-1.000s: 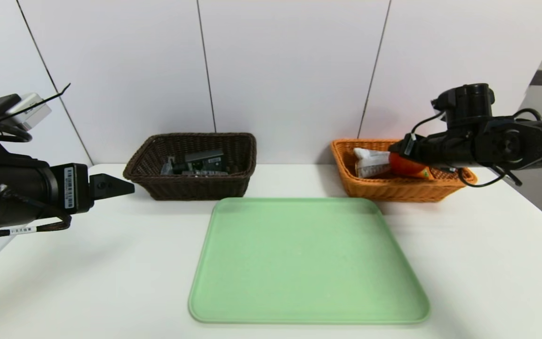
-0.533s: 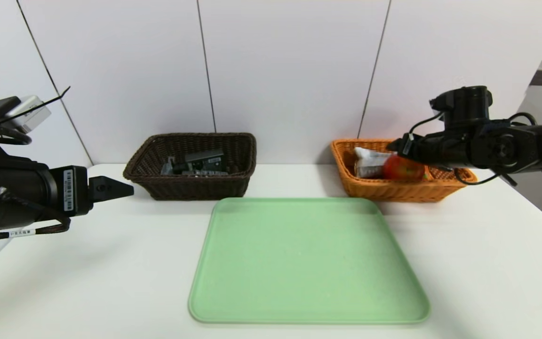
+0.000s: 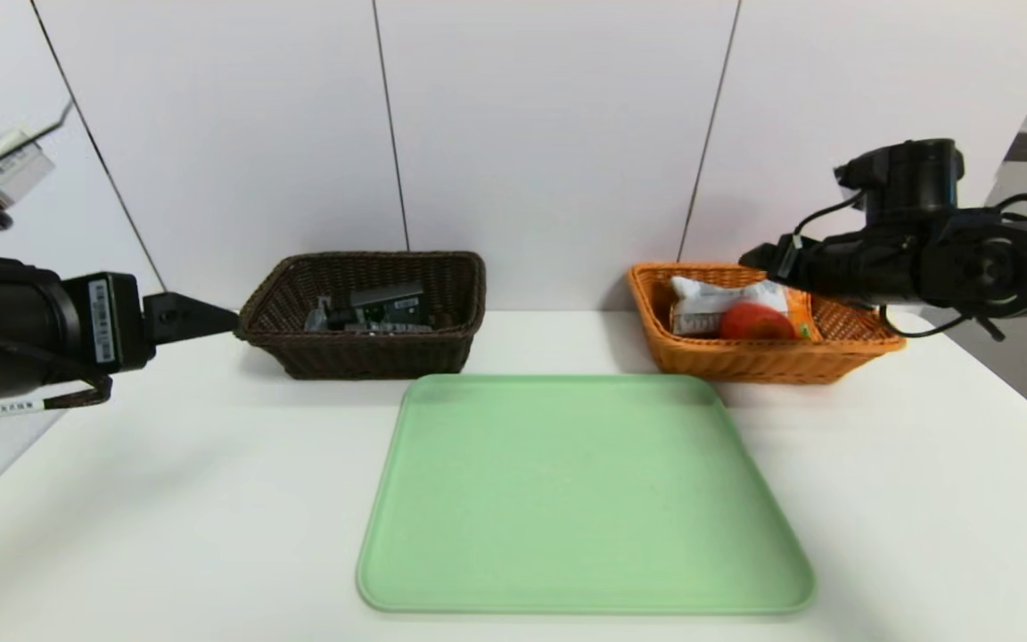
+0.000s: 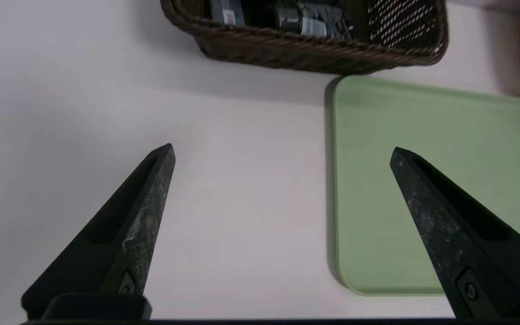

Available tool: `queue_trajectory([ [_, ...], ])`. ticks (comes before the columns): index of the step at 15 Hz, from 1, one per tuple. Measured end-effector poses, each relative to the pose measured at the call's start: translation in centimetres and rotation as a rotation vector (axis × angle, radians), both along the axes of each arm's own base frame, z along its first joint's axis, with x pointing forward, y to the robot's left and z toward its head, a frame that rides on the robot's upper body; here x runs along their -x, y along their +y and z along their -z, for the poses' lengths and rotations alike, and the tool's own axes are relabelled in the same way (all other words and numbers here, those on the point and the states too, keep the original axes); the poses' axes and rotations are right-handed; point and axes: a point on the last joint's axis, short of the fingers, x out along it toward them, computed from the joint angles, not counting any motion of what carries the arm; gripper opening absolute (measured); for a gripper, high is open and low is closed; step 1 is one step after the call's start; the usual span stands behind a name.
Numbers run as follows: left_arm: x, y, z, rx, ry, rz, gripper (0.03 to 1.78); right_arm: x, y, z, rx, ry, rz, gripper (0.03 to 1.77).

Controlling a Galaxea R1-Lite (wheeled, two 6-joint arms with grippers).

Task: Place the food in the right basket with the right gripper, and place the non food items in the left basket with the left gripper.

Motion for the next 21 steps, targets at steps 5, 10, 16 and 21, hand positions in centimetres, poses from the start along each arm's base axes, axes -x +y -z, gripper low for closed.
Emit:
queue_trajectory([
  [5, 3.7, 1.2, -2.7, -0.041, -0.144, 0.022, 1.69, 6.9, -0.4, -4.3, 0.107, -0.082, -0.066, 1.66],
  [10, 9.6, 4.4, 0.3, -0.269, -0.183, -0.136, 1.69, 16.2, -1.4, -5.7, 0.225, -0.164, -0.101, 1.68],
  [16, 17.6, 5.8, 5.2, -0.283, -0.301, -0.230, 1.69, 28.8, -2.9, -3.5, 0.243, -0.329, -0.038, 1.69],
  [21, 21.5, 5.7, 10.3, -0.311, -0.387, -0.245, 1.69, 37.6, -3.8, 1.9, 0.275, -0.477, 0.058, 1.69],
])
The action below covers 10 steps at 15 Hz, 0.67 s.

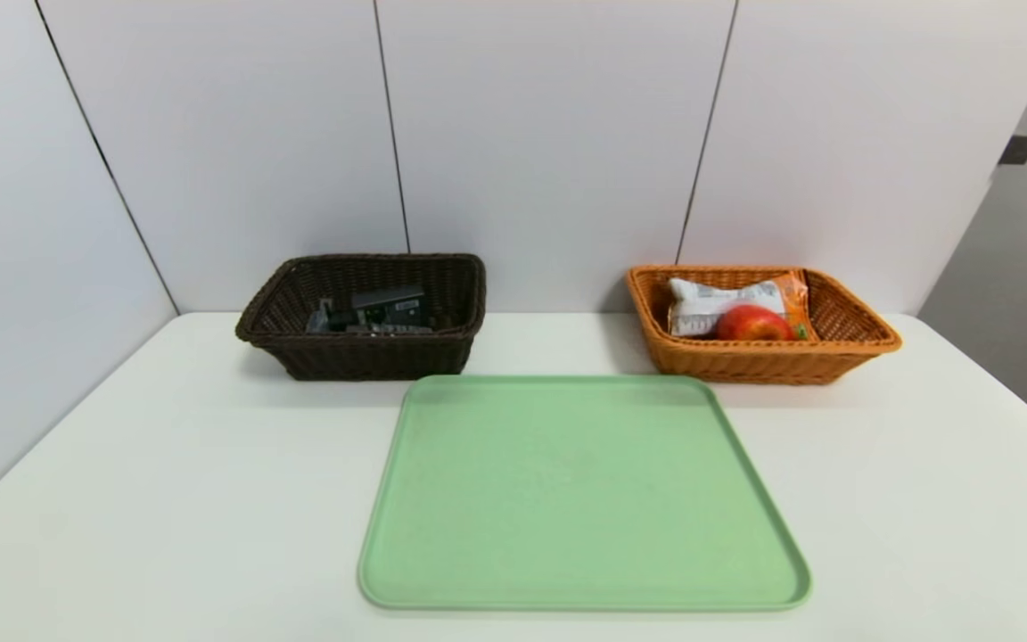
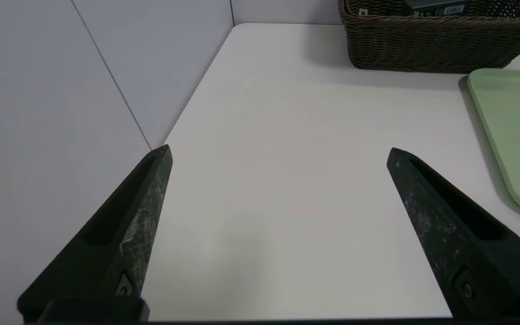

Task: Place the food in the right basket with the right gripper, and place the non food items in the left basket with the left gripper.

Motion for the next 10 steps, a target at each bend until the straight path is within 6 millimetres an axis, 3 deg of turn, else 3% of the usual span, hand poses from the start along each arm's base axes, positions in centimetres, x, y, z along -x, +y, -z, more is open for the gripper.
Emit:
queue_trajectory([
  [2, 1.1, -0.2, 1.8, -0.053, -0.036, 0.069, 1.69, 1.0, -0.3, 1.6, -0.001, -0.056, 0.095, 1.69],
  [4, 1.6, -0.4, 3.5, -0.125, -0.056, 0.124, 1.69, 1.5, -0.4, 1.8, 0.014, -0.094, 0.165, 1.69],
  [7, 1.8, -0.5, 4.4, -0.138, -0.070, 0.155, 1.69, 2.4, -0.3, 1.9, 0.036, -0.109, 0.223, 1.70],
  [10, 1.7, -0.5, 5.1, -0.129, -0.063, 0.171, 1.69, 3.4, -0.1, 2.9, 0.059, -0.128, 0.164, 1.70],
])
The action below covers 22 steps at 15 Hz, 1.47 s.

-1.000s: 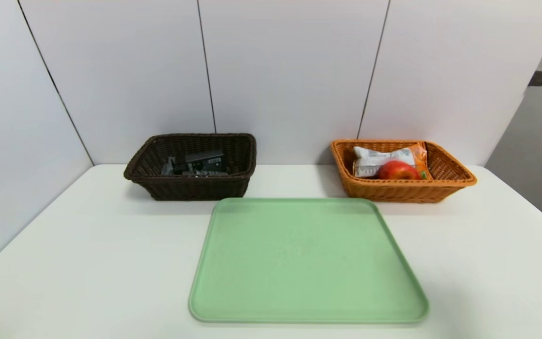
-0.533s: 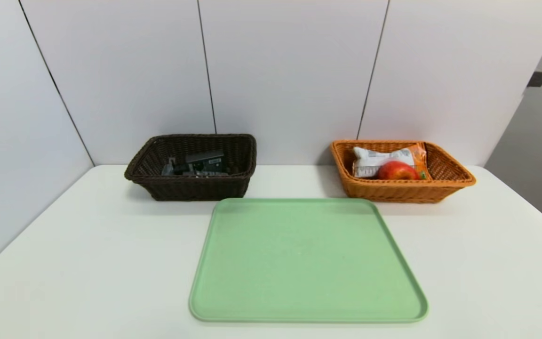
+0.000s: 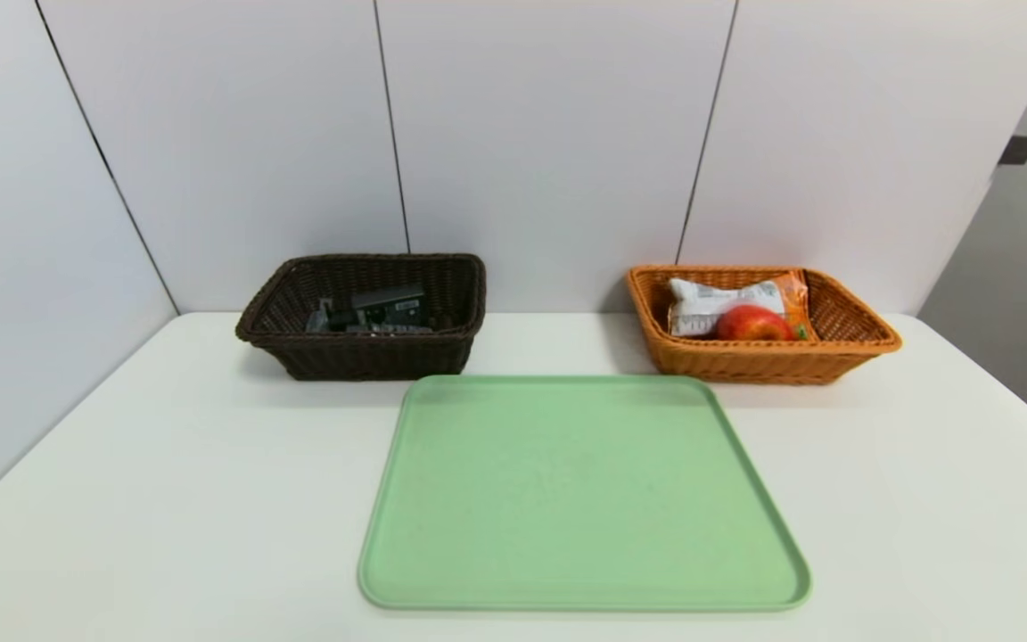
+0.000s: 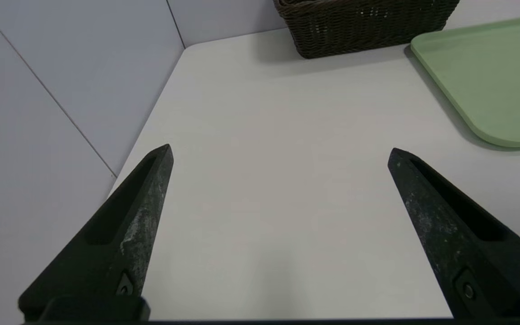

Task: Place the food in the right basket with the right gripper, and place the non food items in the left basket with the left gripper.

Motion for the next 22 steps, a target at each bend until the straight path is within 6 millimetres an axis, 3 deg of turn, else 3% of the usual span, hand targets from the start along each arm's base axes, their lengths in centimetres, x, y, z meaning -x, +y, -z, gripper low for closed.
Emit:
queue_trajectory([
  [3, -0.4, 0.0, 0.4, -0.005, -0.009, -0.004, 1.69, 1.4, 0.1, 1.7, 0.054, -0.017, -0.049, 1.70],
  [5, -0.9, 0.0, 0.3, 0.005, -0.069, -0.005, 1.69, 1.9, 0.2, 1.5, 0.123, -0.108, -0.074, 1.70],
  [11, -3.4, -0.1, 2.5, 0.024, -0.307, 0.029, 1.69, 0.8, 0.5, 3.9, 0.256, -0.239, -0.159, 1.70],
  [13, -3.7, -0.1, 3.0, 0.052, -0.297, 0.043, 1.69, 0.2, 0.5, 5.2, 0.241, -0.124, -0.177, 1.70],
  [18, -4.2, -0.2, 5.9, 0.110, -0.031, 0.071, 1.69, -0.5, 0.6, 8.7, 0.157, 0.203, -0.295, 1.70],
  [22, -4.2, -0.2, 5.9, 0.162, -0.033, 0.070, 1.69, -0.5, 0.6, 8.9, 0.093, 0.211, -0.301, 1.70],
])
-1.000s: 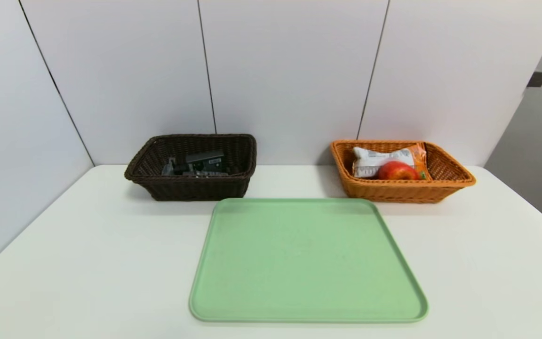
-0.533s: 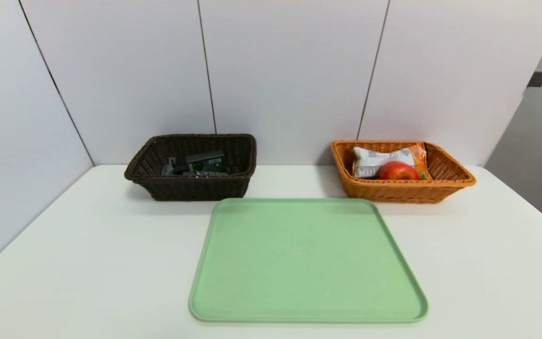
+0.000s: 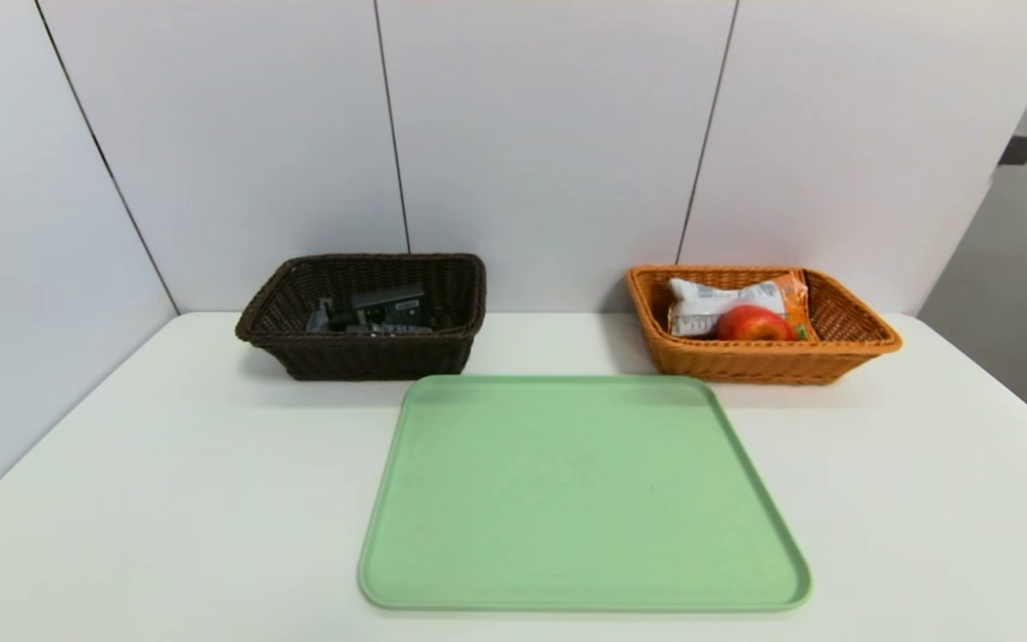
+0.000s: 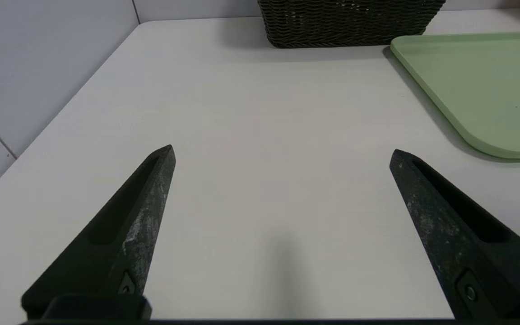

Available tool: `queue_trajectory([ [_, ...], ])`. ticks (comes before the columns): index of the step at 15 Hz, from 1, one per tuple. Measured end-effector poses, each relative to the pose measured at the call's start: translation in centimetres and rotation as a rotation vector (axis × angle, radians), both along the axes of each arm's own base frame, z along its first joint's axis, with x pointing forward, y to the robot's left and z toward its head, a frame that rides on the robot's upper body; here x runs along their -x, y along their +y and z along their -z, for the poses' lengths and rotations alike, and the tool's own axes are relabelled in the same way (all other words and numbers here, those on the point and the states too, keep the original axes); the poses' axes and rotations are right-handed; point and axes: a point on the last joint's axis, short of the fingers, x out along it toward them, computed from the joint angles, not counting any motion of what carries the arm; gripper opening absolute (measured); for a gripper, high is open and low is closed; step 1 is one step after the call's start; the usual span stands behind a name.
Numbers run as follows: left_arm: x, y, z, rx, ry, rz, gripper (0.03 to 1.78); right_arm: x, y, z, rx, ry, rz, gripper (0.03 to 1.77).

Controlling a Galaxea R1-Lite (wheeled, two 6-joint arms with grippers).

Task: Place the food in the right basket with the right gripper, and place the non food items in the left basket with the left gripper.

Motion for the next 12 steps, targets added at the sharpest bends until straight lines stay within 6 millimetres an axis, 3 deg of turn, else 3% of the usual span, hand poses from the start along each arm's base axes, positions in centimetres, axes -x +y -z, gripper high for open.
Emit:
queue_trajectory([
  [12, 0.00, 0.00, 0.00, 0.009, 0.000, 0.000, 1.69, -0.01, -0.06, -0.02, -0.078, -0.003, 0.028, 1.70],
])
